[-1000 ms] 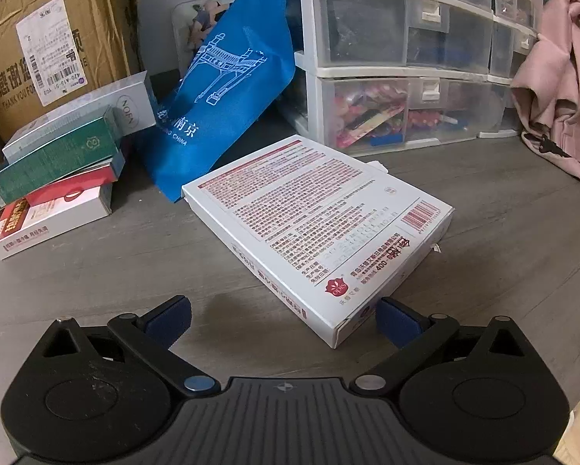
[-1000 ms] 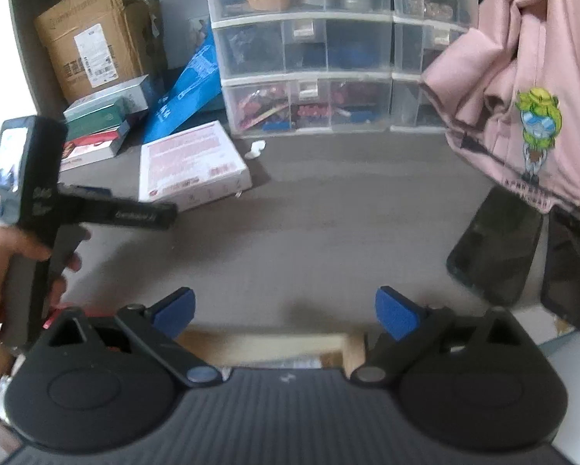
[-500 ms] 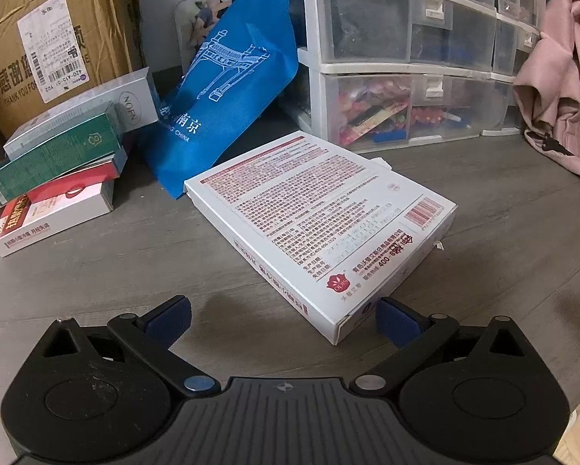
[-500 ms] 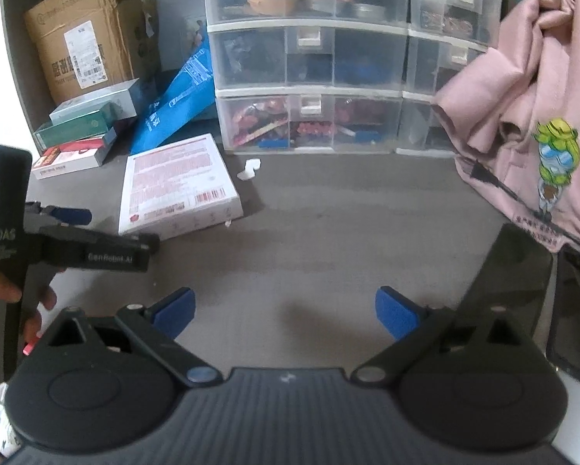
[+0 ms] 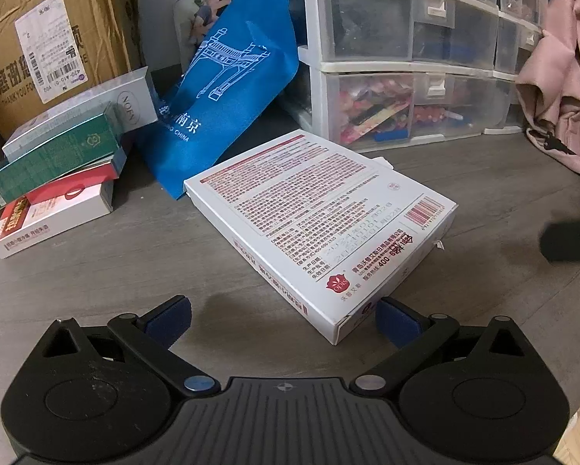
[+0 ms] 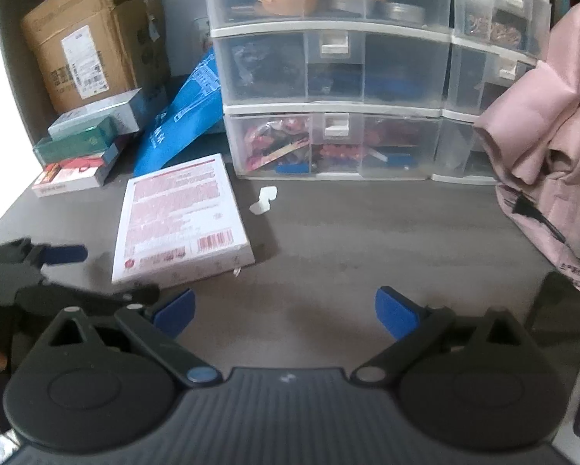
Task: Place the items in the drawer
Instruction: 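Move the right gripper to the medicine box edge beside the left gripper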
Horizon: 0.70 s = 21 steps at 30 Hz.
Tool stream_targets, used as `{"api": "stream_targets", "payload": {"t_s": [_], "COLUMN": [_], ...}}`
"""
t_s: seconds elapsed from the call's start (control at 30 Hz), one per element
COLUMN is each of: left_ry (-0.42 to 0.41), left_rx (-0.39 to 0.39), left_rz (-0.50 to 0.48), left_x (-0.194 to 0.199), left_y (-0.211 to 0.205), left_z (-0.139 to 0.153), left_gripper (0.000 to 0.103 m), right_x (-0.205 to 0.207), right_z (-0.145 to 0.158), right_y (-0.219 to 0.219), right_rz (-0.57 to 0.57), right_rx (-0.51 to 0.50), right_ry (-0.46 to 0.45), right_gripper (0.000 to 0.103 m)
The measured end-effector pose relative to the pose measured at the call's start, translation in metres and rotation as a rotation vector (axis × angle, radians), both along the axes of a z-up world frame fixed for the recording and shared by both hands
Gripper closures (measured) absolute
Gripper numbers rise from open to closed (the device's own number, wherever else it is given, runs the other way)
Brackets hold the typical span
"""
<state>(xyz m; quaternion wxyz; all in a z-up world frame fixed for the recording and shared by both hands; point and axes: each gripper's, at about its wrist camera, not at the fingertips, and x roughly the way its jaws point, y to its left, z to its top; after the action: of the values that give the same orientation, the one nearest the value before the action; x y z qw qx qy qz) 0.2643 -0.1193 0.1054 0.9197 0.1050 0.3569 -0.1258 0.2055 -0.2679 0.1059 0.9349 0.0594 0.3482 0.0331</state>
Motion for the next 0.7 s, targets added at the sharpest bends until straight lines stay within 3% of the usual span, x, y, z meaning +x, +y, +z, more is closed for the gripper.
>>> {"api": "stream_targets", "payload": {"t_s": [0.2,0.7], "left_ry": [0.001,0.004], "left_rx": [0.011,0.033], "left_rz": [-0.002,-0.008], "left_x": [0.001,0.005], "left_y": [-0.002,-0.003], "left_z": [0.001,0.002], "left_gripper": [0.001,0.001], "right_x": [0.029,0.081], "right_z": [-0.002,-0.013], "right_y": [-0.007,0.008], "right_rz": [0.039,0.108], "right_rx": [0.079,0.146], "right_ry": [0.031,0.099], "right_gripper": [0.003,0.003]}}
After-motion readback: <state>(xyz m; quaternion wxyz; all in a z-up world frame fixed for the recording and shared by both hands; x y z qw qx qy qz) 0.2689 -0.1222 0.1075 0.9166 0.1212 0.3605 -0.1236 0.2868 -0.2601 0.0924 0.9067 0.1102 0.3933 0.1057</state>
